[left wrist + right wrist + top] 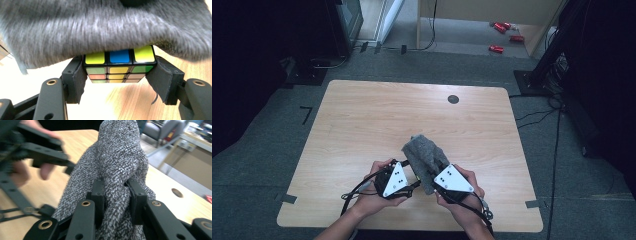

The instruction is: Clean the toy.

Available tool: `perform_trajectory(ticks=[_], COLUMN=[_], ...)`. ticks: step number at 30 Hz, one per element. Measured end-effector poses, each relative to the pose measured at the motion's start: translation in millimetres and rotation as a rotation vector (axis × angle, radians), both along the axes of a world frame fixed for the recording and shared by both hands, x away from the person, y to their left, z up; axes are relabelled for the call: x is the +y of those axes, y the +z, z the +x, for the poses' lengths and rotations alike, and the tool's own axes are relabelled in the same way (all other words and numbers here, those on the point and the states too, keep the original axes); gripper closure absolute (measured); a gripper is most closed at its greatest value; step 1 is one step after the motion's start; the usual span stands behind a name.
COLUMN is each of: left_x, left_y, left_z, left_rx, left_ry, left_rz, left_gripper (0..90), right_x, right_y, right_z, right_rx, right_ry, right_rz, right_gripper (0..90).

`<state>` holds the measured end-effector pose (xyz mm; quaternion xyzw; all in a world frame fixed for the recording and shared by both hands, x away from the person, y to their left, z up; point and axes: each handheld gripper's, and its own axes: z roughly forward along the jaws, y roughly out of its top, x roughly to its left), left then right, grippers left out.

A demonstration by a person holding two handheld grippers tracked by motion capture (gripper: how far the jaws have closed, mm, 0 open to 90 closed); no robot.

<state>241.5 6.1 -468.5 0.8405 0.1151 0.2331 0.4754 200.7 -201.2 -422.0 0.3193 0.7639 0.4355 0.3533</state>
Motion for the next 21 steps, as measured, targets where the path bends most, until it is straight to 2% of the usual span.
perform_trajectory(ticks=[3,5,8,11,12,14,17,21], left_x=[0.5,0.2,-0.4,-0.1,0.2,0.6,0.0,0.1], left_y=[0.4,0.0,0.3,1.0,0.9,1.3,0.8,-0.5], left_z=[1.0,1.2,0.0,-1.0,-0.9,-0.9,-0.8,0.7], left_rx=[0.004,0.006,0.005,-0.001,0.001,-0.003,-0.001,0.009], left_ry=[0.004,0.005,0.003,0.003,0.002,0.003,0.002,0.002], left_rz=[-0.001,0.000,-0.003,0.002,0.000,-0.002,0.001,0.002], left_gripper=[35.3,35.3,35.3,35.3,35.3,35.3,35.3,35.3], right_x=[-4.6,-0.4,15.5,29.4,30.2,26.0,14.6,2.4], right_y=[3.4,4.4,0.2,-6.2,-6.7,-5.5,-2.8,-0.9], right_z=[-1.0,-4.4,-9.7,-13.7,-13.7,-11.1,-5.4,-0.6], right_rx=[-0.002,-0.006,-0.005,-0.009,-0.015,-0.003,0.010,0.008], right_ry=[-0.013,0.021,0.100,0.124,0.120,0.109,0.067,0.011], right_rz=[0.020,0.030,-0.011,-0.070,-0.077,-0.061,-0.029,-0.014], right_gripper=[71.9,71.7,71.6,71.5,71.5,71.5,71.5,71.6])
